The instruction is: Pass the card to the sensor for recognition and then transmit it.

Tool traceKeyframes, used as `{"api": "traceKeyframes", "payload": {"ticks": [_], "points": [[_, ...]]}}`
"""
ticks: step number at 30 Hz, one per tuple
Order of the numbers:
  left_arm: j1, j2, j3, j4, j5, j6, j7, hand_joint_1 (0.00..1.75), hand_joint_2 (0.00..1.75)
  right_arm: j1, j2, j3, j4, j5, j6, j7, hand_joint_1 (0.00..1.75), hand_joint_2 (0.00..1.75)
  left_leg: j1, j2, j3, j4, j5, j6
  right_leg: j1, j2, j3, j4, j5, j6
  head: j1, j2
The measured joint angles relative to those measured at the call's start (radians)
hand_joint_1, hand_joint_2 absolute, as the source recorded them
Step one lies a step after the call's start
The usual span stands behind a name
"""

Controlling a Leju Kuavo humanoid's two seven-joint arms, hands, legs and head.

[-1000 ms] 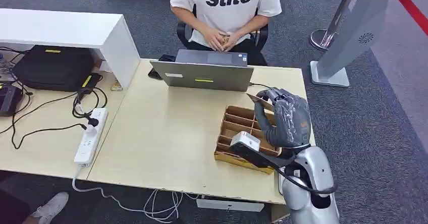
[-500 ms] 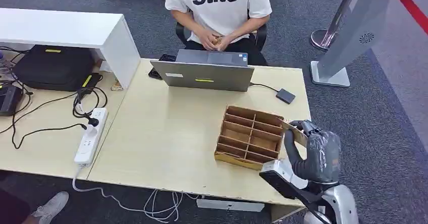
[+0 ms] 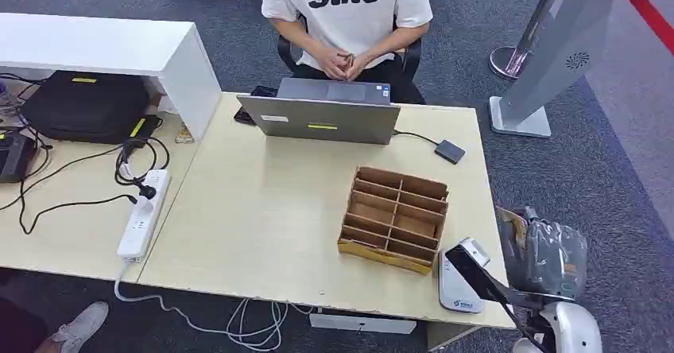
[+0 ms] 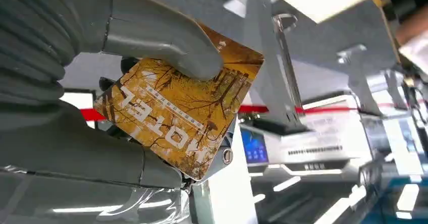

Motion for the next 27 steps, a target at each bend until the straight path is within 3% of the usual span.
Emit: {"api": "traceKeyframes", "payload": {"ticks": [3, 8, 12, 17, 27], "points": [[-0.002, -0.002, 0.000, 0.000, -0.016, -0.006, 0.002, 0.00, 1.75, -0.001, -0.004, -0.003, 0.039, 0.031, 0.082, 0.028, 1.75, 1.75, 0.000, 0.000, 0.000, 0.000, 0.000, 0.000, 0.000, 0.000, 0.000, 0.000, 0.000, 0.000, 0.000, 0.000], [-0.005, -0.006, -0.001, 0.000, -0.027, -0.019, 0.000, 0.00, 1.75, -0.012, -0.019, 0.000, 0.115, 0.028, 0.158, 0.040, 1.75, 1.75, 0.000, 0.000, 0.000, 0.000, 0.000, 0.000, 0.000, 0.000, 0.000, 0.000, 0.000, 0.000, 0.000, 0.000], [-0.009, -0.008, -0.007, 0.000, -0.031, -0.028, 0.000, 0.00, 1.75, -0.024, -0.048, 0.036, 0.185, -0.069, 0.227, 0.006, 1.75, 1.75, 0.000, 0.000, 0.000, 0.000, 0.000, 0.000, 0.000, 0.000, 0.000, 0.000, 0.000, 0.000, 0.000, 0.000], [-0.011, -0.009, -0.021, 0.000, -0.031, -0.035, 0.000, 0.00, 1.75, -0.029, -0.074, 0.071, 0.231, -0.105, 0.248, -0.008, 1.75, 1.75, 0.000, 0.000, 0.000, 0.000, 0.000, 0.000, 0.000, 0.000, 0.000, 0.000, 0.000, 0.000, 0.000, 0.000], [-0.021, -0.018, -0.191, 0.000, -0.031, -0.063, 0.006, 0.00, 1.75, -0.088, -0.117, 0.154, 0.322, -0.106, 0.276, 0.055, 1.75, 1.75, 0.000, 0.000, 0.000, 0.000, 0.000, 0.000, 0.000, 0.001, 0.000, 0.000, 0.000, 0.000, 0.000, 0.000]]}}
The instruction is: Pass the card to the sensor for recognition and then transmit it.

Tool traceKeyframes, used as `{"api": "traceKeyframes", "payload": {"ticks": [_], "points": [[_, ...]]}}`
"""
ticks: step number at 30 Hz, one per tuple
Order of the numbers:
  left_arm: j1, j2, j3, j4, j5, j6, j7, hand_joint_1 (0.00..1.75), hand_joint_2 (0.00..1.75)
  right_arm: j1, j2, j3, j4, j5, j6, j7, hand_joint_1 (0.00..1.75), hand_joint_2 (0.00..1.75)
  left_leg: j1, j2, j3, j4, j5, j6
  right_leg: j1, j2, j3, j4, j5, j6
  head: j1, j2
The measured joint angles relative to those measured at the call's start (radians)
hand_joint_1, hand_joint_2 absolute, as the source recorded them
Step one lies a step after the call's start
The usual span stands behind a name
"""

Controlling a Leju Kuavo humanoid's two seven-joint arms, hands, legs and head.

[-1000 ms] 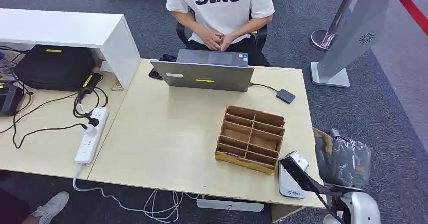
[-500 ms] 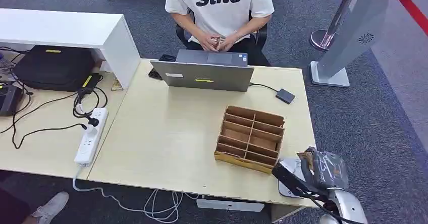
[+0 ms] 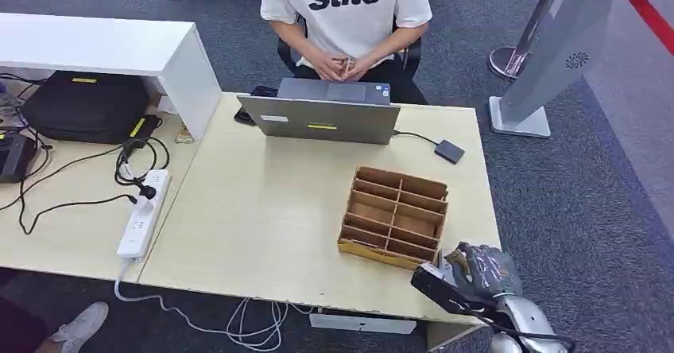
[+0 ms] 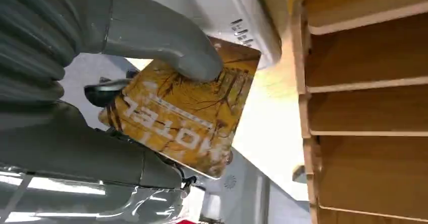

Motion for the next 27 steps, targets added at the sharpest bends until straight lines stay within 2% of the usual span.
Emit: {"api": "traceKeyframes", "payload": {"ticks": [10, 12, 13, 15, 23, 27], "points": [[0.000, -0.006, -0.094, 0.000, 0.000, -0.013, 0.006, 0.00, 1.75, -0.019, -0.007, 0.026, 0.027, 0.013, -0.034, 0.006, 1.75, 1.75, 0.000, 0.000, 0.000, 0.000, 0.000, 0.000, 0.000, 0.000, 0.000, 0.000, 0.000, 0.000, 0.000, 0.000], [0.000, -0.007, -0.106, 0.000, 0.000, -0.015, 0.007, 0.00, 1.75, -0.015, -0.007, 0.027, 0.019, 0.023, -0.084, -0.004, 1.75, 1.75, 0.000, 0.000, 0.000, 0.000, 0.000, 0.000, 0.000, 0.000, 0.000, 0.000, 0.000, 0.000, 0.000, 0.000], [0.001, -0.007, -0.118, 0.000, 0.000, -0.015, 0.008, 0.00, 1.75, -0.010, -0.006, 0.027, 0.002, 0.037, -0.136, -0.011, 1.75, 1.75, 0.000, 0.000, 0.000, 0.000, 0.000, 0.000, 0.000, -0.001, 0.000, 0.000, 0.000, 0.000, 0.000, 0.000], [0.001, -0.008, -0.145, 0.000, 0.000, -0.018, 0.010, 0.00, 1.75, -0.003, 0.000, 0.027, -0.047, 0.054, -0.193, -0.017, 1.75, 1.75, 0.000, 0.000, 0.000, 0.000, 0.000, 0.000, 0.000, 0.000, 0.000, 0.000, 0.000, 0.000, 0.000, 0.000], [0.001, -0.013, -0.220, 0.000, 0.000, -0.033, 0.011, 0.00, 1.75, 0.037, 0.038, 0.034, -0.241, 0.090, -0.274, -0.057, 1.75, 1.75, 0.000, 0.000, 0.000, 0.000, 0.000, 0.000, 0.000, 0.000, 0.000, 0.000, 0.000, 0.000, 0.000, 0.000], [0.000, -0.016, -0.272, 0.000, 0.000, -0.053, 0.011, 0.00, 1.75, 0.022, 0.067, 0.103, -0.268, 0.117, -0.267, -0.107, 1.75, 1.75, 0.000, 0.000, -0.001, 0.000, 0.000, 0.000, 0.000, 0.000, 0.000, 0.000, 0.000, 0.000, 0.000, 0.000]]}}
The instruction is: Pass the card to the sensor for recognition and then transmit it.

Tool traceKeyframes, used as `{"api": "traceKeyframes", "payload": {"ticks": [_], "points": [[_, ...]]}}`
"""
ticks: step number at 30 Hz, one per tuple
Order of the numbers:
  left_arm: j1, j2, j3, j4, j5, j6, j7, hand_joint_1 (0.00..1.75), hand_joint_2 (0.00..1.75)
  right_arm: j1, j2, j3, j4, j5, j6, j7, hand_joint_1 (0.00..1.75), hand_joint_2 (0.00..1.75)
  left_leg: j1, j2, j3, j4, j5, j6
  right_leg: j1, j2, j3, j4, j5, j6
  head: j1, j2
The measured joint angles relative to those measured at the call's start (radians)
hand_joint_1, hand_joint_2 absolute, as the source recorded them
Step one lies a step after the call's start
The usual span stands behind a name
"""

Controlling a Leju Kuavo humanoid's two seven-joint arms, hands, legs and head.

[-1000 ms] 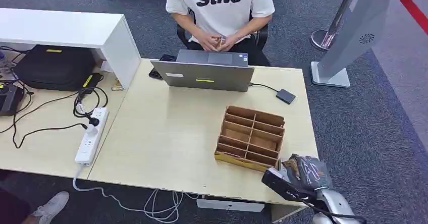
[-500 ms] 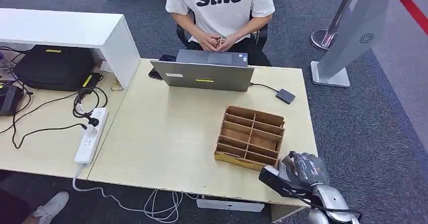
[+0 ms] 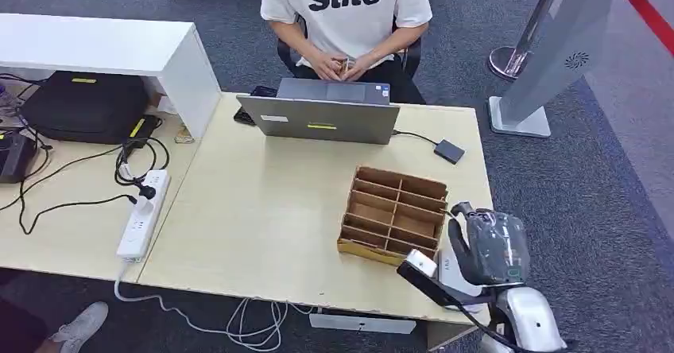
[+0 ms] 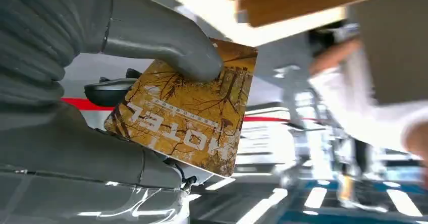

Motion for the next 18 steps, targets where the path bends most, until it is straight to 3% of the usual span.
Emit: {"api": "traceKeyframes", "payload": {"ticks": [4, 8, 13, 15, 18], "points": [[-0.007, -0.001, -0.051, 0.000, 0.000, -0.015, 0.000, 0.00, 1.75, -0.055, 0.029, 0.110, 0.018, 0.006, 0.010, 0.007, 1.75, 1.75, 0.000, 0.000, 0.001, 0.000, 0.001, -0.001, 0.000, -0.001, 0.000, 0.000, 0.000, 0.000, 0.000, 0.000], [-0.007, 0.000, -0.074, 0.000, 0.000, -0.015, -0.001, 0.00, 1.75, -0.080, 0.034, 0.160, 0.029, -0.022, 0.011, 0.010, 1.75, 1.75, 0.000, -0.001, 0.000, 0.000, 0.001, -0.001, 0.000, -0.001, 0.000, 0.000, 0.000, 0.000, 0.000, 0.000], [-0.019, -0.004, -0.147, 0.000, 0.000, -0.053, -0.027, 0.00, 1.75, -0.200, 0.067, 0.247, 0.113, -0.224, 0.103, -0.098, 1.75, 1.75, 0.000, 0.001, 0.000, 0.000, 0.002, -0.001, 0.000, 0.001, 0.000, 0.000, 0.001, 0.000, 0.000, 0.000], [-0.031, -0.011, -0.202, 0.000, 0.000, -0.085, -0.040, 0.00, 1.75, -0.290, 0.113, 0.264, 0.210, -0.418, 0.171, -0.136, 1.75, 1.75, 0.000, 0.001, -0.001, 0.000, 0.004, 0.000, 0.000, 0.000, 0.000, 0.001, 0.002, 0.000, 0.000, 0.000], [-0.047, -0.019, -0.275, 0.002, 0.000, -0.116, -0.054, 0.00, 1.75, -0.476, 0.169, 0.264, 0.386, -0.535, 0.164, -0.084, 1.75, 1.75, 0.000, 0.001, -0.001, 0.000, 0.007, -0.002, 0.000, 0.001, -0.002, 0.001, 0.005, -0.001, -0.001, 0.000]]}}
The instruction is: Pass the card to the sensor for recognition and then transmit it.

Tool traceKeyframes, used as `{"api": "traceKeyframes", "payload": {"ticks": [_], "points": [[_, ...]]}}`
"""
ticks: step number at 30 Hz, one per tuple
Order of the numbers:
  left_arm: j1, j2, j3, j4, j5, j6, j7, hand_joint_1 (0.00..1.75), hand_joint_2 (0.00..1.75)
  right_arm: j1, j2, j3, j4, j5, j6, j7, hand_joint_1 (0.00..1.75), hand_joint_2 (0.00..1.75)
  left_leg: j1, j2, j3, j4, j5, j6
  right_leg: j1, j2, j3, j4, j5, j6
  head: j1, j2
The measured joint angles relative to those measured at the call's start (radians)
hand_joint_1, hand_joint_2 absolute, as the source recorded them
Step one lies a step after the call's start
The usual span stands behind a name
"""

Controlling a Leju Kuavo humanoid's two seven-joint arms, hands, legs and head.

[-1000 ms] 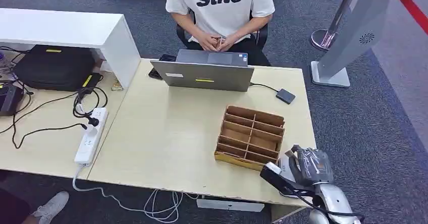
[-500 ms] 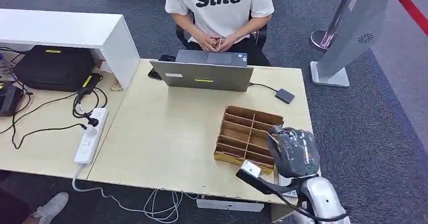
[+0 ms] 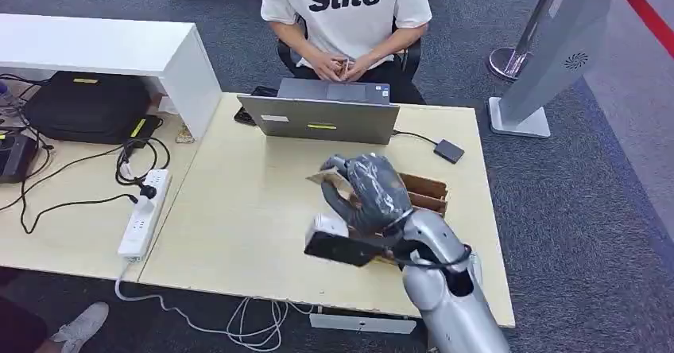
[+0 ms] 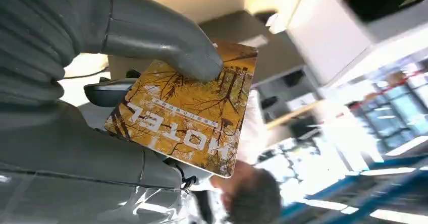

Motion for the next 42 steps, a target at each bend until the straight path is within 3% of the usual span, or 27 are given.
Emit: {"api": "traceKeyframes", "payload": {"ticks": [7, 11, 16, 22, 29, 42], "points": [[-0.019, -0.001, -0.122, 0.009, 0.000, -0.030, -0.025, 0.00, 1.75, -0.282, 0.053, -0.001, 0.327, -0.127, -0.074, 0.183, 1.75, 1.75, 0.000, -0.002, -0.001, 0.000, 0.002, 0.001, 0.000, -0.002, 0.000, 0.000, 0.001, 0.000, 0.001, 0.000], [-0.025, -0.001, -0.156, 0.014, 0.000, -0.043, -0.032, 0.00, 1.75, -0.370, 0.061, -0.003, 0.453, -0.156, -0.108, 0.223, 1.75, 1.75, 0.000, -0.002, -0.001, 0.000, 0.002, 0.001, 0.000, -0.002, 0.000, 0.000, 0.001, 0.000, 0.001, 0.000], [-0.028, 0.000, -0.200, 0.018, 0.000, -0.047, -0.042, 0.00, 1.75, -0.408, 0.064, -0.025, 0.555, -0.119, -0.137, 0.229, 1.75, 1.75, 0.000, -0.002, -0.001, 0.000, 0.002, 0.001, 0.000, -0.002, 0.000, 0.000, 0.001, 0.000, 0.001, 0.000], [-0.031, 0.000, -0.247, 0.020, 0.000, -0.055, -0.052, 0.00, 1.75, -0.415, 0.065, -0.108, 0.627, -0.014, -0.148, 0.227, 1.75, 1.75, 0.000, -0.002, -0.001, 0.000, 0.002, 0.001, 0.000, -0.002, 0.000, 0.000, 0.001, 0.000, 0.000, 0.000], [-0.035, 0.000, -0.267, 0.023, 0.000, -0.056, -0.053, 0.00, 1.75, -0.415, 0.066, -0.155, 0.655, 0.002, -0.148, 0.234, 1.75, 1.75, 0.000, -0.002, -0.001, 0.000, 0.002, 0.001, 0.000, -0.002, 0.000, 0.000, 0.001, 0.000, 0.000, 0.000], [-0.039, 0.003, -0.336, 0.028, 0.000, -0.069, -0.074, 0.00, 1.75, -0.415, 0.067, -0.344, 0.684, 0.096, -0.153, 0.212, 1.75, 1.75, 0.000, -0.002, -0.001, 0.000, 0.002, 0.001, 0.000, -0.002, 0.000, 0.000, 0.001, 0.000, 0.000, 0.000]]}}
